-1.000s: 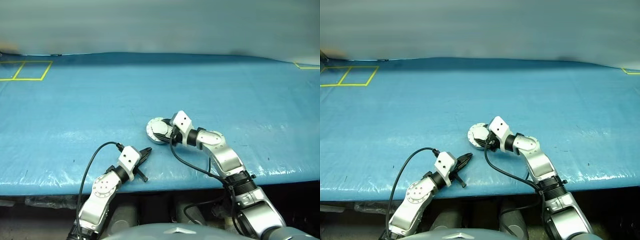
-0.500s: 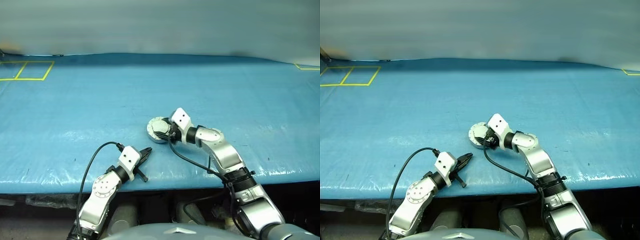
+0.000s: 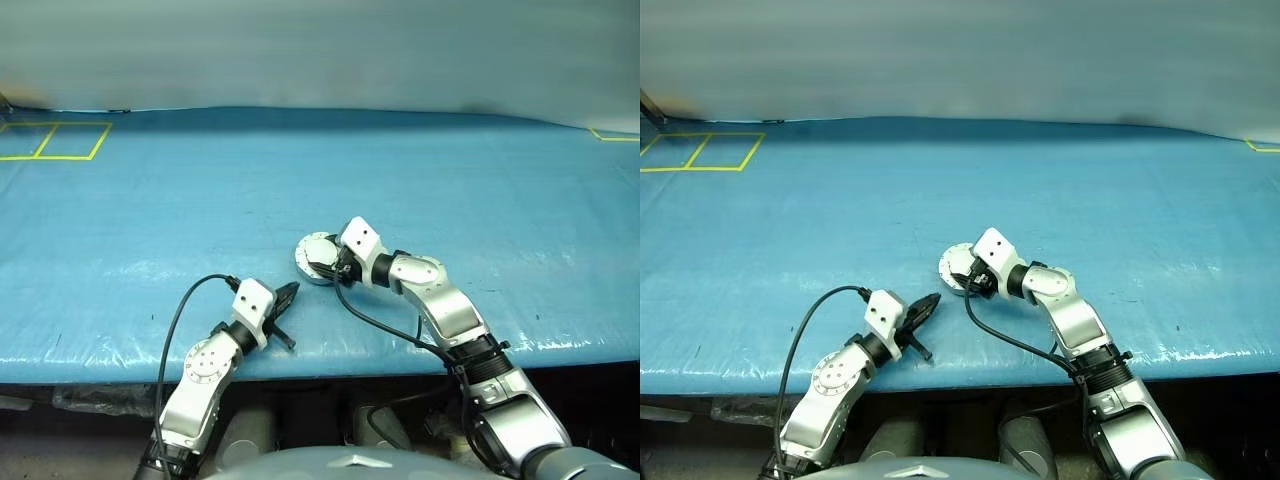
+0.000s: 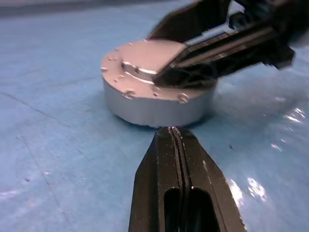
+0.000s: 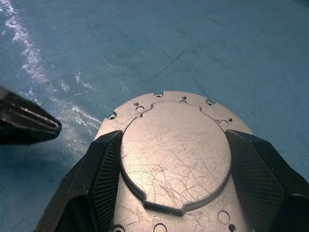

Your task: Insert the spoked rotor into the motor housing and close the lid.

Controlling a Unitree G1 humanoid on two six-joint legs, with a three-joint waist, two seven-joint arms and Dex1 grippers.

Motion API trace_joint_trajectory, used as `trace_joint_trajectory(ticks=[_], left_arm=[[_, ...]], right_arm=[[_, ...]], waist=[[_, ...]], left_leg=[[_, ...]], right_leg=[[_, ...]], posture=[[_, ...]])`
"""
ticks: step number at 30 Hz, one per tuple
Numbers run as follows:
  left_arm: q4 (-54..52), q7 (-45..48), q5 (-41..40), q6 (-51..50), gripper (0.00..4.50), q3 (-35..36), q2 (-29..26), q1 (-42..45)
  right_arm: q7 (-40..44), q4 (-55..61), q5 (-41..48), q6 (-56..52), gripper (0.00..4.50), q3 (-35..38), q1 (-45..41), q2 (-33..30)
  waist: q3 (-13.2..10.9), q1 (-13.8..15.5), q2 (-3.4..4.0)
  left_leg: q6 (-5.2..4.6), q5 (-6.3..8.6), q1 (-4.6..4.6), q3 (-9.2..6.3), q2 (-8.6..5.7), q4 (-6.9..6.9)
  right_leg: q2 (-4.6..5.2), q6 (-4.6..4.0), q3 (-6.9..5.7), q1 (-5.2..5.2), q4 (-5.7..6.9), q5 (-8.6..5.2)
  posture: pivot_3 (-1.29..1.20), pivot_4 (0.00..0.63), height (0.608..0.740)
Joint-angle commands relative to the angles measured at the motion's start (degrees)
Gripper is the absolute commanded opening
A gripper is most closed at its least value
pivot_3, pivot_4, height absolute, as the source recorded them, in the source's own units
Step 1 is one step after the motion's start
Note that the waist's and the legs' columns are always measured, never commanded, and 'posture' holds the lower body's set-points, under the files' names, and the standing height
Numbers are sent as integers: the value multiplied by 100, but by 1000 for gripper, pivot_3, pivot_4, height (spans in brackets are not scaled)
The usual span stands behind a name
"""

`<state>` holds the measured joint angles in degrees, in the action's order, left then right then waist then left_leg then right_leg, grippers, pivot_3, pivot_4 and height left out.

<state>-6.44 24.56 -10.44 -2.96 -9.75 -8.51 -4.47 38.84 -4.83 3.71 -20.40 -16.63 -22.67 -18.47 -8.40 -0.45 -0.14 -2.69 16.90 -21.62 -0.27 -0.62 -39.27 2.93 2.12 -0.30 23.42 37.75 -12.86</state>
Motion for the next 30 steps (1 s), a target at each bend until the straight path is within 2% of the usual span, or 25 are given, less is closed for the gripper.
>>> trace_joint_trajectory(ticks=[1,6,10,16,25,30], left_arm=[[-703,-452,-997,-1196,0,633,265,639],[-399,-198,-2276,-3255,0,1103,16,1603],[240,-197,-2584,-4102,0,1276,-36,2269],[732,-215,-2152,-4345,0,928,-134,2665],[894,-509,-1593,-4171,0,788,-61,2598],[793,-378,-1684,-4243,0,781,31,2501]], right_arm=[[-152,-185,-154,-214,3030,36,185,-77],[-200,-213,-157,-204,3030,9,180,7],[-222,-227,-168,-197,3030,-4,168,49],[-242,-129,-156,-224,3030,7,222,37],[-270,-32,-158,-259,3030,-15,293,30],[-301,-5,-153,-274,3030,-53,330,66]], waist=[[0,5,-5],[2,-24,-4],[0,-24,-13],[0,-22,-14],[2,-8,-14],[2,-5,-15]], left_leg=[[0,0,-1,-1,0,-2],[1,-1,1,-1,-2,0],[5,-4,0,-2,-5,-1],[13,-10,1,-3,-6,4],[24,-16,1,-14,-4,8],[25,-16,1,-16,-4,10]], right_leg=[[0,3,-1,-1,-1,2],[-44,6,-6,-6,-1,3],[-48,8,-5,-6,-2,4],[-53,8,7,-3,-1,5],[-32,3,22,-4,-3,6],[-30,1,22,-5,-5,4]], posture=[[0,150,740],[0,150,740],[0,150,740],[0,150,740],[0,150,740],[0,150,740]])
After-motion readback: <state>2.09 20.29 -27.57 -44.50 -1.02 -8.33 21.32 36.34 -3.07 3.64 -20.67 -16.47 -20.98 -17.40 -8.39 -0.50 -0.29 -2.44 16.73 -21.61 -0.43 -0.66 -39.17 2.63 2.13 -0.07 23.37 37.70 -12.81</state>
